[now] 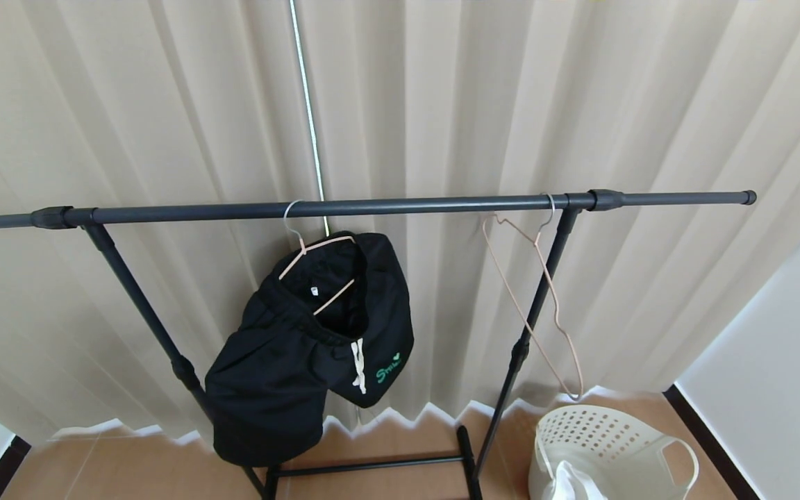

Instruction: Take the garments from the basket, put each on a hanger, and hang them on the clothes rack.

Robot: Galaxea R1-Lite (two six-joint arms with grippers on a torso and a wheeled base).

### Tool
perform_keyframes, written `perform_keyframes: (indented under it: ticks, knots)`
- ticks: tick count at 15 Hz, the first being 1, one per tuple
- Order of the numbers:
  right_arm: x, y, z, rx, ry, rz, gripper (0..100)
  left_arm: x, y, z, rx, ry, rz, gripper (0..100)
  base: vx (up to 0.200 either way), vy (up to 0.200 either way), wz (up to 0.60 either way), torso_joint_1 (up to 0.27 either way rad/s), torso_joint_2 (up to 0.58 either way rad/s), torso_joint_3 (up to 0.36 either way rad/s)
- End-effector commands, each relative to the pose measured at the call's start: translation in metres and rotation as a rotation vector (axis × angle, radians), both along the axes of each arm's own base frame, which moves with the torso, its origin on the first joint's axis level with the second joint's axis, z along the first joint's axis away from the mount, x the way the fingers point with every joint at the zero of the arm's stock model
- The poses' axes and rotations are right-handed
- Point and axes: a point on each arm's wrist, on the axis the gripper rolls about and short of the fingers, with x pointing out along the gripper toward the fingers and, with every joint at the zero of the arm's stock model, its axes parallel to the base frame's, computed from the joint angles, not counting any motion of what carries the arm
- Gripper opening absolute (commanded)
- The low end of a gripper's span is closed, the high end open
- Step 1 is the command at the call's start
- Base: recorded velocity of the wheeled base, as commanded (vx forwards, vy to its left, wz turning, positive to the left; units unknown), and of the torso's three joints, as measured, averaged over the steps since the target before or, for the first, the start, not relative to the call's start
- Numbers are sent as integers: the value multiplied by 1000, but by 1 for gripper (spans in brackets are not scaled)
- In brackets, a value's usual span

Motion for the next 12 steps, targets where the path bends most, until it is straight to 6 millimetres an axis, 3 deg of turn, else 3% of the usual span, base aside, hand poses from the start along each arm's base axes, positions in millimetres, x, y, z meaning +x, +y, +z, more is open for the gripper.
perform_keyframes:
  ticks: [1, 12]
  knots:
    - [0, 0, 0, -1, -1, 0, 100, 0, 0, 0, 0, 2, 1, 100, 0, 0, 0, -90, 207, 119]
    - [0, 0, 0, 2, -1, 0, 100, 0, 0, 0, -5, 2, 2, 100, 0, 0, 0, -132, 305, 173]
